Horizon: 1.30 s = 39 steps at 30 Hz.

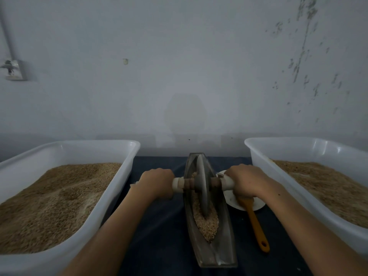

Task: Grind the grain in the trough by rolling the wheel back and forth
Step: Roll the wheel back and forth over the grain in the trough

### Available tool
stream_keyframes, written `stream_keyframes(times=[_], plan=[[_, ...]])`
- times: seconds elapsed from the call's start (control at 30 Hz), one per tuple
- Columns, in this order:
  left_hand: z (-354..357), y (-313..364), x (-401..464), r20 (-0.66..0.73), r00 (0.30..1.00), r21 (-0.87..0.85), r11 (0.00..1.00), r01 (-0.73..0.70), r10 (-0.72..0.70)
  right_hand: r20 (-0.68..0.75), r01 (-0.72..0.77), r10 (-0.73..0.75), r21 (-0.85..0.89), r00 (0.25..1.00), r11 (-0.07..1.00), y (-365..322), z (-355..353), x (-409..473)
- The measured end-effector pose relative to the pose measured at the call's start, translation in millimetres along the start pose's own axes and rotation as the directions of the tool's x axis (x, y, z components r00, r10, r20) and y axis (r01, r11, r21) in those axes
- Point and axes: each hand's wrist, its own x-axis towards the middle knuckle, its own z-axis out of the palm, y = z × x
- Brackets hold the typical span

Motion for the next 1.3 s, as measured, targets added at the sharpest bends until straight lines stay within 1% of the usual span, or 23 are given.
stream_keyframes(times=[0.07,0.13,0.2,0.27,0.33,0.4,0.47,0.5,0.53,0.6,0.7,0.77,0.83,0.87,0.93,0.97,1.03,1.1,1.2,1.27,1.3], plan=[[6,-1,2,-0.127,0.992,0.025,1.000,0.012,-0.009,-0.158,-0.012,0.011,-0.008,0.987,1.000,-3,6,2],[11,-2,3,-0.217,0.976,0.014,1.000,0.014,-0.010,-0.244,-0.019,0.014,-0.019,0.970,1.000,-6,10,3],[13,-4,3,-0.228,0.974,-0.008,1.000,0.006,-0.008,-0.248,-0.013,0.006,-0.029,0.969,1.000,-7,10,3],[13,-5,3,-0.195,0.981,-0.009,1.000,-0.002,0.000,-0.236,-0.008,-0.003,-0.045,0.972,0.999,-6,9,3],[9,-4,3,-0.131,0.991,-0.002,1.000,-0.003,0.003,-0.176,-0.001,-0.006,-0.043,0.984,0.999,-4,6,2],[3,-3,3,-0.028,1.000,0.002,1.000,-0.008,0.008,-0.029,0.015,-0.016,-0.022,0.999,1.000,0,1,1],[-2,-2,2,0.086,0.996,-0.018,1.000,-0.018,0.020,0.110,0.021,-0.022,0.005,0.994,1.000,3,-4,-1],[-3,-2,1,0.127,0.992,-0.030,0.999,-0.021,0.025,0.152,0.023,-0.025,0.013,0.988,1.000,4,-5,-2],[-4,-2,1,0.152,0.988,-0.039,0.999,-0.022,0.027,0.173,0.026,-0.029,0.018,0.985,1.000,4,-5,-2],[-4,-2,0,0.149,0.988,-0.043,0.999,-0.019,0.026,0.170,0.027,-0.030,0.020,0.985,0.999,3,-5,-1],[-1,-1,-1,0.051,0.999,-0.021,1.000,-0.010,0.011,0.084,0.019,-0.020,0.015,0.996,1.000,2,-3,0],[2,0,0,-0.070,0.997,0.013,1.000,-0.007,0.008,-0.027,0.009,-0.009,0.004,1.000,1.000,1,2,1],[6,1,0,-0.190,0.982,0.027,1.000,0.007,-0.001,-0.154,0.004,-0.003,0.006,0.988,1.000,-1,9,3],[7,2,0,-0.229,0.973,0.028,0.999,0.015,-0.008,-0.201,0.001,0.000,0.007,0.980,1.000,-2,12,4],[8,3,-1,-0.256,0.967,0.031,0.999,0.018,-0.009,-0.245,-0.002,0.002,0.003,0.970,1.000,-2,14,4],[8,3,-1,-0.243,0.970,0.035,0.999,0.015,-0.006,-0.243,0.000,-0.001,-0.002,0.970,1.000,-2,14,5],[5,3,-1,-0.182,0.983,0.044,0.999,0.016,-0.008,-0.196,0.002,-0.005,-0.013,0.981,1.000,0,12,4],[1,3,-1,-0.091,0.996,0.048,0.999,0.016,-0.011,-0.099,0.005,-0.007,-0.023,0.995,1.000,0,7,4],[-4,1,-1,0.090,0.996,-0.010,1.000,0.011,-0.010,0.062,0.019,-0.018,-0.018,0.998,1.000,2,-2,2],[-5,0,-2,0.171,0.985,-0.047,0.999,0.012,-0.003,0.106,0.024,-0.022,-0.017,0.994,1.000,1,-4,1],[-5,0,-2,0.180,0.984,-0.057,0.998,0.014,-0.004,0.111,0.024,-0.021,-0.020,0.994,1.000,1,-5,1]])
